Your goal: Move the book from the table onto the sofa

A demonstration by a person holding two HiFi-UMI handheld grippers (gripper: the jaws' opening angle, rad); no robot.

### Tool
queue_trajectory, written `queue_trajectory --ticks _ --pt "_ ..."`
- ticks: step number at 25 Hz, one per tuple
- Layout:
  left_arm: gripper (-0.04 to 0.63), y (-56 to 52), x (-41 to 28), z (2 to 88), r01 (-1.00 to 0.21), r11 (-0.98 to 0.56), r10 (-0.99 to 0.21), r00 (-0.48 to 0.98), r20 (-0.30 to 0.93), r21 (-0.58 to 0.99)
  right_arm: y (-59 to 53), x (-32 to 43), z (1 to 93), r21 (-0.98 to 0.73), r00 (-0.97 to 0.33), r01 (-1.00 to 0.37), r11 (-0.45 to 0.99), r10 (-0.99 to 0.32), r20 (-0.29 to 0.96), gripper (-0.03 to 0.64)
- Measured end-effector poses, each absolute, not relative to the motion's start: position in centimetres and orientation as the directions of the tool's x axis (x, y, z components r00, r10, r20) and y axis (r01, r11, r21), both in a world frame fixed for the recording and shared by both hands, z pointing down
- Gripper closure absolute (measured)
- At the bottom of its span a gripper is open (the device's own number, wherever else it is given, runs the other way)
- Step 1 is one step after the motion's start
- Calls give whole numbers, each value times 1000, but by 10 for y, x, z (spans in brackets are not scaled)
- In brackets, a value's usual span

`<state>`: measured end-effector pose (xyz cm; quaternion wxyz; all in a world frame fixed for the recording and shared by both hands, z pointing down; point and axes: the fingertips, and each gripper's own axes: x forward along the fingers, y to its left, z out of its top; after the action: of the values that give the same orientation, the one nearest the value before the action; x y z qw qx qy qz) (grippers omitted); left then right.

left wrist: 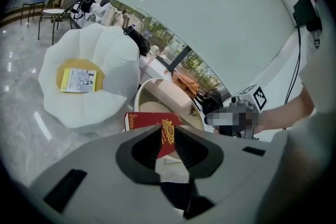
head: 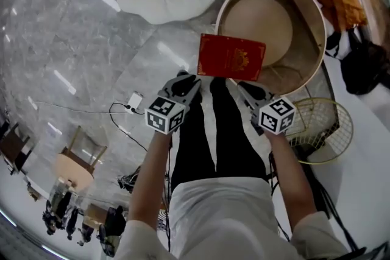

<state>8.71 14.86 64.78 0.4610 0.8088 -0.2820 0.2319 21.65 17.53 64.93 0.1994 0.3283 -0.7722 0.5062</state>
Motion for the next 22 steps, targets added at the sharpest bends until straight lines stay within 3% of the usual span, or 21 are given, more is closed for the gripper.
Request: queue_trajectory --ticks 8,22 --pt "485 139 91 726 -683 -375 -224 722 654 626 168 220 703 -666 -722 -692 279 -270 637 572" --pt "264 145 98 838 -554 -136 -144 831 537 821 159 209 768 -677 -750 -655 336 -182 636 572"
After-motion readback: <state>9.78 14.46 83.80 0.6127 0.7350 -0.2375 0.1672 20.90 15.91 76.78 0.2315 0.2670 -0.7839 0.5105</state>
